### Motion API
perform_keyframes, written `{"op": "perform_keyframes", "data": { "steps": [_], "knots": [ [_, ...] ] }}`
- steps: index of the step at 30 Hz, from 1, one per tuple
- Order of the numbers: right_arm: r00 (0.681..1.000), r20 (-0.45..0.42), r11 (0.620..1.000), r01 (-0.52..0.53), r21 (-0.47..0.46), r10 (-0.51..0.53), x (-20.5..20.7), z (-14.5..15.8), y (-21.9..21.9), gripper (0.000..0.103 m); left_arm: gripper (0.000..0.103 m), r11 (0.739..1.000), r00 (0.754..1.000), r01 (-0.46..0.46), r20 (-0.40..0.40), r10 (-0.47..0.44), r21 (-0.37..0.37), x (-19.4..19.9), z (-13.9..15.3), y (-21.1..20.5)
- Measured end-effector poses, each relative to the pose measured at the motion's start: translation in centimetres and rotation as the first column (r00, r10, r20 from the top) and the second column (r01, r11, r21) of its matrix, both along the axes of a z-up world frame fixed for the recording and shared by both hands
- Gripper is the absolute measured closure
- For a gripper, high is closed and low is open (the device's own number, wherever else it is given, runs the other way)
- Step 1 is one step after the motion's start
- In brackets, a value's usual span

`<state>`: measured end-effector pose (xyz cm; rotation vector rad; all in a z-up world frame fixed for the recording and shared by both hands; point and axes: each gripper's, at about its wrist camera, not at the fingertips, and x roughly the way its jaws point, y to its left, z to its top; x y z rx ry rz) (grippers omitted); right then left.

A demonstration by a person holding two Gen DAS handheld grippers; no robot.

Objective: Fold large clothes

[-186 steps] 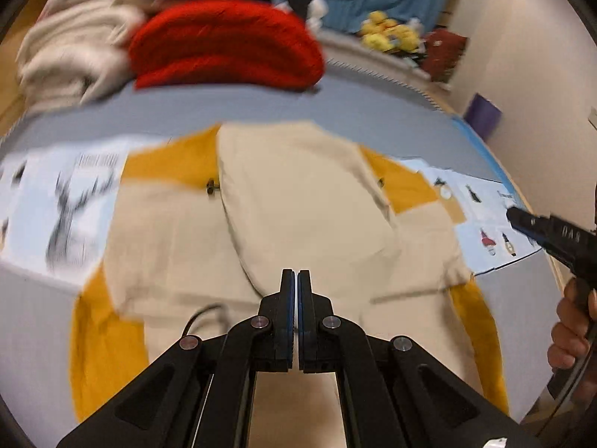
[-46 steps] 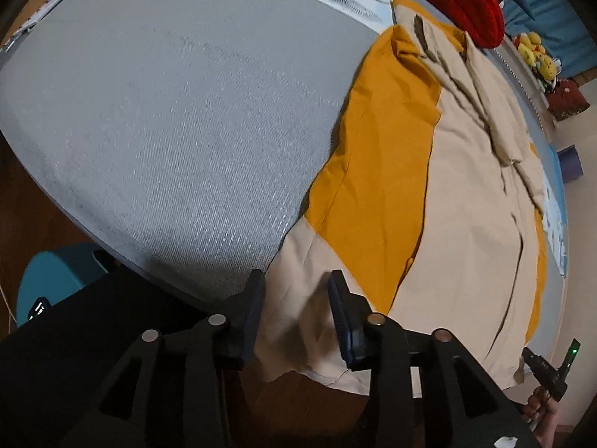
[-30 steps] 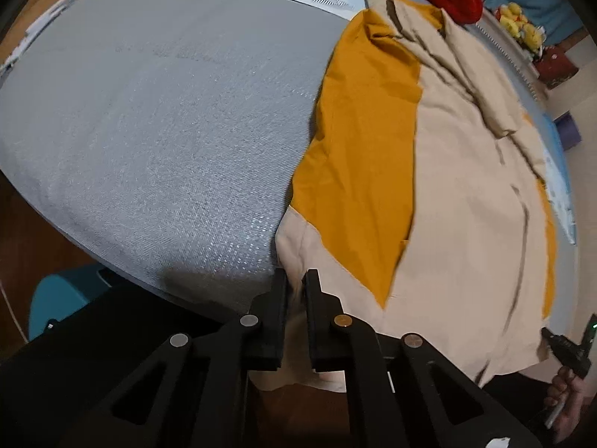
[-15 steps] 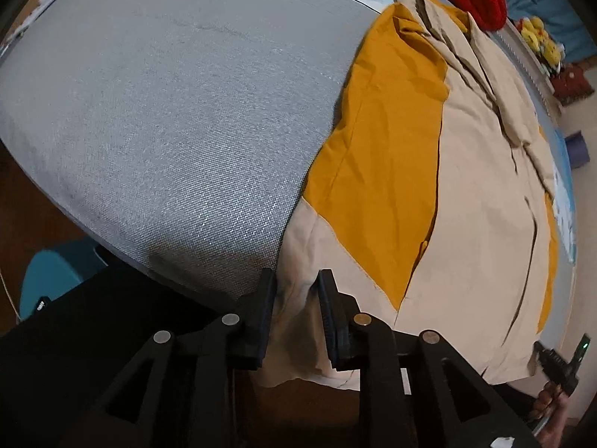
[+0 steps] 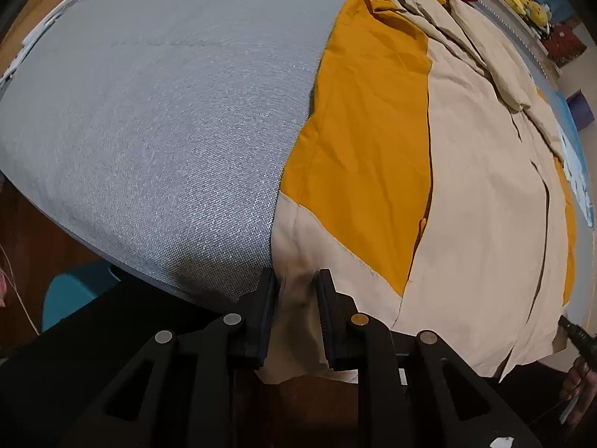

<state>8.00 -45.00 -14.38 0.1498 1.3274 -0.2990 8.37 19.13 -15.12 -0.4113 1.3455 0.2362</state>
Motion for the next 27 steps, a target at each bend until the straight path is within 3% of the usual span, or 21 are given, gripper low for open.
{"op": "perform_keyframes", "data": {
  "steps": [3,7,13,18,27],
  "knots": [
    [1.000,-0.007,0.999,-0.020,-0.024,0.020,-0.1,-0.1,0.3,0.079,0.084,1.000,1.000,0.009,-0.003,-0.009,0.015,0.3,-0.1,-0.4],
    [0.999,0.001,0.999,-0.040,-0.034,0.040,0.0,-0.1,0.5,0.095,0.092,0.999,1.000,0.023,-0.002,-0.023,0.035,0.5,-0.1,-0.7],
    [0.998,0.062,1.000,-0.025,-0.001,0.025,-0.6,1.7,0.4,0.099,0.098,0.996,0.997,0.062,0.047,-0.065,0.065,0.4,1.6,-1.8],
    [0.985,0.173,0.997,-0.028,0.076,0.015,-1.1,5.1,0.7,0.100,0.100,0.995,0.981,0.097,0.164,-0.100,0.026,0.0,5.5,-2.6],
    [0.938,0.344,0.975,-0.122,0.184,0.052,-3.4,13.3,2.1,0.101,0.101,0.976,0.912,0.213,0.365,-0.186,-0.035,-2.3,14.5,-2.5]
  ]
}}
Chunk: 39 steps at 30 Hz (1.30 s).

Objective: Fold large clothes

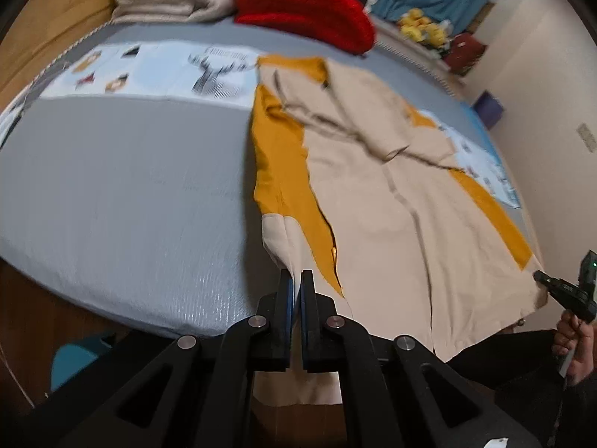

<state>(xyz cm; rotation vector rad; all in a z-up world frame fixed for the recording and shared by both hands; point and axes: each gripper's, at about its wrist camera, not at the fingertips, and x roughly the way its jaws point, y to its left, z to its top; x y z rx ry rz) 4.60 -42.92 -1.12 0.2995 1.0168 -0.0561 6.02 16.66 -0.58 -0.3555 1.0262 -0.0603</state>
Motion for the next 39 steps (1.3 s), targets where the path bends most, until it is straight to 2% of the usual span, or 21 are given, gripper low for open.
{"op": "perform_keyframes", "data": {
  "steps": [7,13,19,24,27,30,36,39],
  "knots": [
    [0.993,0.118,1.000,-0.016,-0.006,0.016,-4.0,5.8,0.9,0.101,0.101,0.996,0.998,0.042,0.048,-0.038,-0.083,-3.6,4.1,2.3],
    [0.988,0.151,0.999,-0.037,-0.014,0.039,-10.1,8.8,1.8,0.101,0.102,0.989,0.999,0.031,0.039,-0.026,-0.141,-8.1,6.1,4.0],
    [0.978,0.208,1.000,-0.015,-0.001,0.015,-15.6,11.3,2.2,0.101,0.102,0.986,0.998,0.041,0.057,-0.032,-0.160,-12.0,8.7,4.2],
    [0.968,0.252,1.000,-0.001,-0.010,0.004,-17.3,13.6,2.1,0.101,0.102,0.987,0.996,0.051,0.084,-0.038,-0.155,-11.6,10.1,4.0],
    [0.966,0.258,1.000,0.019,-0.005,-0.017,-15.8,14.1,1.5,0.101,0.102,0.985,0.996,0.031,0.092,-0.016,-0.167,-9.2,9.8,4.6],
    [0.969,0.245,1.000,0.024,-0.019,-0.019,-12.2,13.8,0.7,0.101,0.102,0.984,0.995,-0.014,0.093,0.031,-0.178,-5.6,8.2,5.5],
    [0.979,0.204,0.999,0.017,-0.035,-0.009,-0.9,10.1,-1.0,0.101,0.101,0.972,0.991,-0.086,0.083,0.106,-0.217,4.4,3.5,7.3],
    [0.985,0.174,0.999,0.020,-0.042,-0.013,6.3,7.5,-2.3,0.101,0.101,0.973,0.991,-0.119,0.038,0.129,-0.196,10.7,0.7,8.1]
  ]
}}
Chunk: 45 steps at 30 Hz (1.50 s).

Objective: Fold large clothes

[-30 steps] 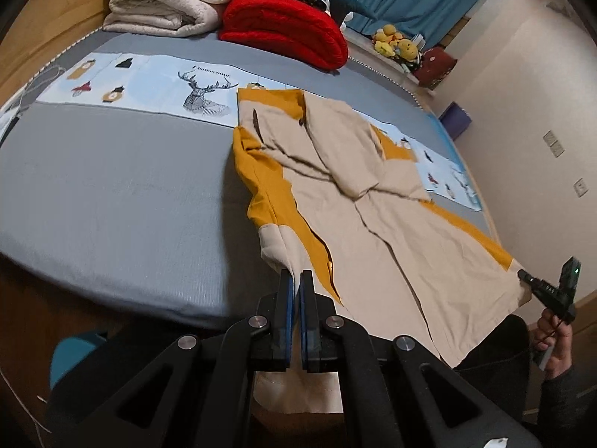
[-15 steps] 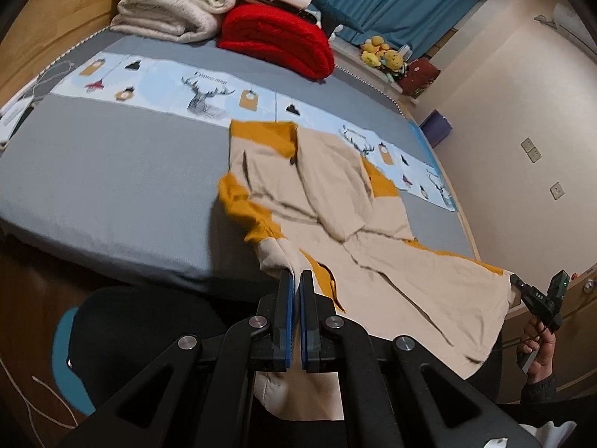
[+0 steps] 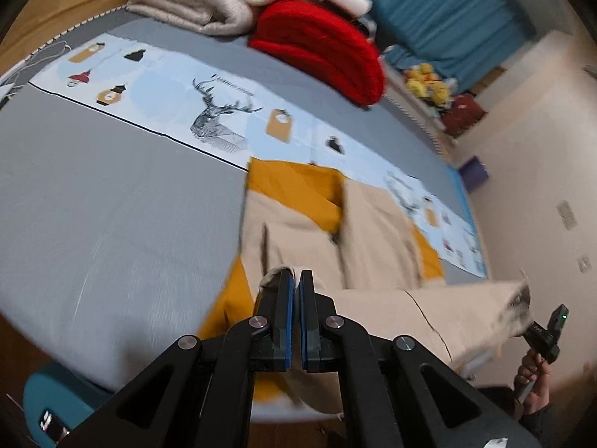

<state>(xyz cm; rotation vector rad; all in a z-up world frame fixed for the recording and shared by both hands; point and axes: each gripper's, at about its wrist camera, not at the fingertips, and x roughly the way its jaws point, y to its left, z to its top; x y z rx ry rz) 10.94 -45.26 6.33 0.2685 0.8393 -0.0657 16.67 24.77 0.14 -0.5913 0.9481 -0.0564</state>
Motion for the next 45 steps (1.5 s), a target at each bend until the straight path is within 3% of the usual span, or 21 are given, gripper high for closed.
{"op": "perform_keyframes", "data": {
  "steps": [5,9,13,15,17,21,23,25,29,33,36,39,43,45],
  "knots": [
    [0.995,-0.098,1.000,0.002,-0.001,-0.002,11.6,-5.4,-1.6,0.101,0.101,0.999,0.995,0.015,-0.101,-0.011,0.036,8.5,-5.5,0.4],
    [0.986,-0.167,1.000,0.016,-0.019,-0.019,17.3,-10.1,-2.2,0.101,0.099,1.000,0.982,0.001,-0.191,0.000,0.003,10.6,-9.2,1.2],
    [0.970,-0.241,0.999,0.023,-0.027,-0.028,20.3,-13.0,-2.7,0.101,0.094,0.994,0.979,-0.053,-0.200,0.034,-0.092,10.8,-9.6,2.6],
    [0.968,-0.246,0.999,0.033,-0.034,-0.040,20.8,-13.6,-3.0,0.101,0.090,0.988,0.979,-0.083,-0.196,0.057,-0.128,10.2,-9.4,3.2],
    [0.966,-0.253,0.998,0.050,-0.025,-0.055,20.5,-13.9,-3.2,0.099,0.079,0.982,0.979,-0.115,-0.185,0.086,-0.151,9.4,-9.0,4.0],
    [0.975,-0.211,0.997,0.071,-0.029,-0.076,19.0,-13.2,-3.4,0.092,0.070,0.977,0.977,-0.156,-0.171,0.131,-0.144,7.5,-8.5,4.9],
    [0.979,-0.181,0.995,0.092,-0.028,-0.095,18.0,-12.4,-3.6,0.083,0.066,0.979,0.974,-0.152,-0.190,0.126,-0.132,7.1,-8.8,4.7],
    [0.980,-0.153,0.992,0.119,-0.045,-0.125,16.8,-11.7,-3.9,0.063,0.064,0.983,0.971,-0.140,-0.209,0.114,-0.117,7.1,-9.1,4.2],
    [0.982,-0.126,0.990,0.136,-0.031,-0.139,15.3,-11.0,-4.5,0.061,0.056,0.991,0.973,-0.096,-0.219,0.073,-0.097,7.5,-9.3,2.9],
    [0.975,-0.197,0.994,0.105,-0.015,-0.106,14.9,-12.3,-4.8,0.053,0.054,0.994,0.967,-0.086,-0.246,0.068,-0.061,8.4,-10.0,2.2],
    [0.945,-0.325,0.998,0.050,0.040,-0.034,15.3,-15.2,-4.5,0.051,0.054,0.994,0.961,-0.097,-0.266,0.079,-0.058,9.3,-10.6,2.1],
    [0.920,-0.391,0.999,-0.016,-0.032,0.002,15.8,-16.9,-3.2,0.051,0.054,0.994,0.957,-0.098,-0.280,0.080,-0.051,10.0,-11.2,1.7],
    [0.914,-0.405,0.994,-0.062,-0.093,0.019,16.0,-17.6,-2.2,0.052,0.054,0.995,0.952,-0.086,-0.298,0.069,-0.042,10.9,-11.8,1.0],
    [0.918,-0.396,0.992,-0.066,-0.111,0.017,16.0,-17.5,-1.9,0.060,0.054,0.997,0.950,-0.074,-0.307,0.061,-0.029,11.3,-12.1,0.6]
  ]
}}
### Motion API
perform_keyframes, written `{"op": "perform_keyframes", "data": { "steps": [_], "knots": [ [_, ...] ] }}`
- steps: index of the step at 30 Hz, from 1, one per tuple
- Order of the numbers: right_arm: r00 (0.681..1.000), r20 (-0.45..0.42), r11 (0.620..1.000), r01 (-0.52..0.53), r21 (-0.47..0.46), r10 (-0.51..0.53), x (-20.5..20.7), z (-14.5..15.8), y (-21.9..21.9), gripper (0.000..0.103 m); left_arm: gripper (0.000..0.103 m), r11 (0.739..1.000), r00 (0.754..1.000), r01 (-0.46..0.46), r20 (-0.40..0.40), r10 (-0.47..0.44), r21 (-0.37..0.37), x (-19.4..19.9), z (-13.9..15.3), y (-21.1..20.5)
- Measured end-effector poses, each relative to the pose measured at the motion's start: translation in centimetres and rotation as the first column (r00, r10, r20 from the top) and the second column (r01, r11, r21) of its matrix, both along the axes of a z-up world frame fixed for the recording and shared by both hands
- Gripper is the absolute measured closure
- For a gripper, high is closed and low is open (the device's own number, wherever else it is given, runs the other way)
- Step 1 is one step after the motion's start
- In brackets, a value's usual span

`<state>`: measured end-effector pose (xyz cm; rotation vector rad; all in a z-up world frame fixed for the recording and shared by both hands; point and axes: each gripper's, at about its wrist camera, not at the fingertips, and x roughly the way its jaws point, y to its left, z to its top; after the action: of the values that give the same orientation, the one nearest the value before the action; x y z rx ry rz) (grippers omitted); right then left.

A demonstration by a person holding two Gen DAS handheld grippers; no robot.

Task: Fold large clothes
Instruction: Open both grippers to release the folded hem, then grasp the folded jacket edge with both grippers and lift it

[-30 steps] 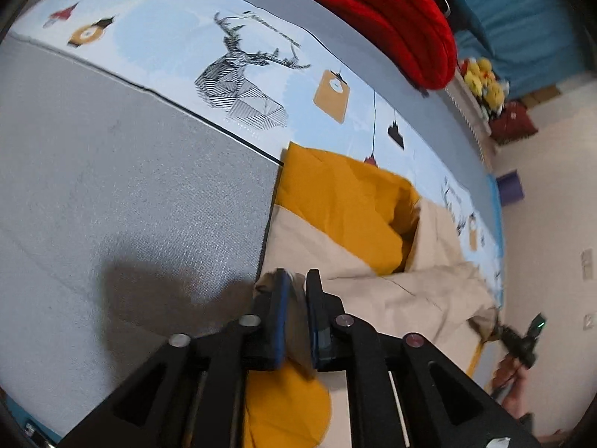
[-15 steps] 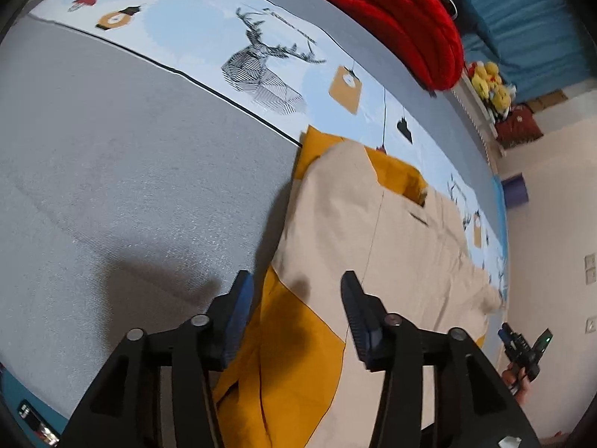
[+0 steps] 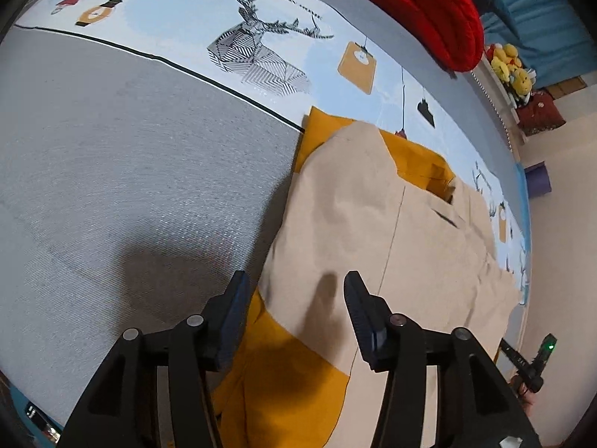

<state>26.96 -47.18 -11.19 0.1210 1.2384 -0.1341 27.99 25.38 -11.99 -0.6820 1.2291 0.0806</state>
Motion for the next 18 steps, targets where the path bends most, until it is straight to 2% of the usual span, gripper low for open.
{"op": "perform_keyframes", "data": {
  "steps": [1,3,5,6,8,10,12,14,15,18],
  "knots": [
    [1.000,0.008,1.000,-0.005,-0.013,0.005,0.0,0.1,0.2,0.073,0.055,1.000,1.000,0.010,-0.004,-0.010,0.010,0.2,-0.2,-0.2],
    [1.000,0.009,0.999,-0.011,-0.031,0.011,0.1,0.5,0.4,0.089,0.061,0.999,1.000,0.029,-0.010,-0.028,0.043,0.5,-0.2,-0.7],
    [0.999,0.028,0.999,-0.026,-0.043,0.027,0.0,0.9,0.7,0.094,0.098,0.995,0.997,0.071,-0.015,-0.070,0.072,0.6,-0.2,-1.3],
    [0.999,0.040,0.998,-0.033,-0.052,0.035,-0.1,1.3,1.0,0.097,0.098,0.992,0.995,0.095,-0.013,-0.094,0.089,0.6,0.0,-1.6],
    [0.995,0.085,0.996,-0.048,-0.075,0.055,-0.3,2.4,1.5,0.099,0.100,0.976,0.992,0.115,0.020,-0.121,0.183,0.4,1.3,-2.0],
    [0.986,0.159,0.997,-0.030,-0.076,0.042,-0.5,4.1,1.6,0.099,0.100,0.961,0.986,0.084,0.120,-0.120,0.263,0.1,3.8,-2.1],
    [0.964,0.266,0.999,0.002,-0.048,0.011,-0.6,6.3,1.4,0.100,0.101,0.954,0.970,0.051,0.214,-0.118,0.295,-0.1,5.8,-2.3],
    [0.928,0.371,0.999,0.019,-0.050,0.000,-0.8,8.4,1.6,0.100,0.101,0.935,0.960,0.033,0.249,-0.128,0.352,0.0,6.7,-2.9],
    [0.914,0.405,0.997,0.030,-0.070,0.000,-0.7,8.9,1.9,0.100,0.101,0.928,0.959,0.017,0.256,-0.121,0.373,0.2,6.9,-3.0],
    [0.901,0.433,0.992,0.068,-0.108,-0.014,0.5,9.2,2.5,0.100,0.101,0.932,0.953,-0.037,0.295,-0.076,0.360,0.6,7.5,-2.5]
  ]
}}
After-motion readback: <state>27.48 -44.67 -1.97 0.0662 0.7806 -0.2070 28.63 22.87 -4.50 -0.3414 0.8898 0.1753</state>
